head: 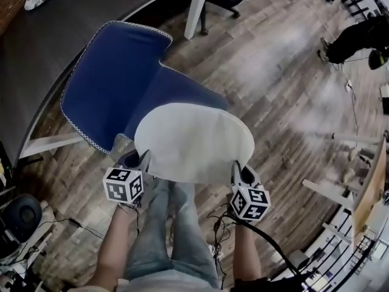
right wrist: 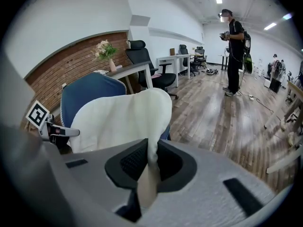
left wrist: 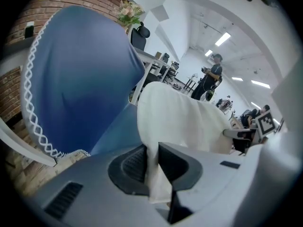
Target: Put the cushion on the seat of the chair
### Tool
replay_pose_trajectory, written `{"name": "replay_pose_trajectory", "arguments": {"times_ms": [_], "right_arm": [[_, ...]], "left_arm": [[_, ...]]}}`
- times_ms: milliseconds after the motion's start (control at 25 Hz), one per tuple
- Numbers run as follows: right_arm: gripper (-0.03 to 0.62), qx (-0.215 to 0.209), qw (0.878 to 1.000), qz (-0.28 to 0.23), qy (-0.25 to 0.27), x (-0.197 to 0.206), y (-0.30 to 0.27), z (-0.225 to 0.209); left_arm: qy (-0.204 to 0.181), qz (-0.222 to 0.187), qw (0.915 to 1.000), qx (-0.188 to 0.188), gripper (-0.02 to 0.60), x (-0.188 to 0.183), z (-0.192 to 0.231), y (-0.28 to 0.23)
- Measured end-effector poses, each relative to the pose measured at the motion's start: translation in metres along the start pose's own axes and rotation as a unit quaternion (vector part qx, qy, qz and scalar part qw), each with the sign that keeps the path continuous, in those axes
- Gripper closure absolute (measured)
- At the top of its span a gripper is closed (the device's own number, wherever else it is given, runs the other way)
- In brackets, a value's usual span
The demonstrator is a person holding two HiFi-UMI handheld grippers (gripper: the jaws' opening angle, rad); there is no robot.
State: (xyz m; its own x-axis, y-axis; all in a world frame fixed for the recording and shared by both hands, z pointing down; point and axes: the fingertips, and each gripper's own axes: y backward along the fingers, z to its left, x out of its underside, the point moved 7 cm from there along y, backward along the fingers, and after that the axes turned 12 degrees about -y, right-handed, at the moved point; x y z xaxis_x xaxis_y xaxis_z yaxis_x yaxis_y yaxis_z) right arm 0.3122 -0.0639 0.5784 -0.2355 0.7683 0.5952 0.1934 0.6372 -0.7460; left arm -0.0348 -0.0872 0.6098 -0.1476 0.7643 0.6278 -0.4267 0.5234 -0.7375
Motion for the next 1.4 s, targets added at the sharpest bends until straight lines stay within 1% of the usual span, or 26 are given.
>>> {"name": "replay_pose_trajectory", "arguments": {"times_ms": [160, 320, 480, 640, 920, 1160, 1280, 1400], "right_arm": [[0.551, 0.000, 1.000, 0.016, -0.008, 0.024, -0.017, -0.013], [0.551, 0.001, 1.000, 0.026, -0.012, 0.037, -0.035, -0.024], [0.551, 0.003, 0.999, 0.031, -0.011, 0.038, -0.039, -0.028], [0.551, 0.007, 0.999, 0.041, 0.001, 0.035, -0.044, -0.030], [0.551, 0.013, 0.996, 0.066, 0.056, 0.019, -0.069, -0.032], [0.551, 0.006, 0.989, 0.093, 0.116, -0.004, -0.105, -0.028], [0.549, -0.003, 0.984, 0.104, 0.143, -0.016, -0.123, -0.022], [0.549, -0.009, 0.977, 0.116, 0.177, -0.028, -0.143, -0.014]], "left_arm": [[0.005, 0.015, 0.9999, -0.003, 0.531, 0.023, 0.002, -0.021], [0.004, 0.024, 0.9997, -0.006, 0.531, 0.035, 0.004, -0.043], [0.011, 0.026, 0.9996, -0.003, 0.531, 0.040, 0.004, -0.049], [0.031, 0.027, 0.9991, 0.000, 0.531, 0.048, 0.002, -0.049], [0.096, 0.028, 0.9950, -0.007, 0.531, 0.073, -0.005, -0.054], [0.141, 0.030, 0.9893, -0.022, 0.531, 0.085, -0.008, -0.066], [0.184, 0.024, 0.9820, -0.038, 0.531, 0.092, -0.006, -0.071], [0.237, 0.020, 0.9700, -0.050, 0.531, 0.099, -0.005, -0.078]]}}
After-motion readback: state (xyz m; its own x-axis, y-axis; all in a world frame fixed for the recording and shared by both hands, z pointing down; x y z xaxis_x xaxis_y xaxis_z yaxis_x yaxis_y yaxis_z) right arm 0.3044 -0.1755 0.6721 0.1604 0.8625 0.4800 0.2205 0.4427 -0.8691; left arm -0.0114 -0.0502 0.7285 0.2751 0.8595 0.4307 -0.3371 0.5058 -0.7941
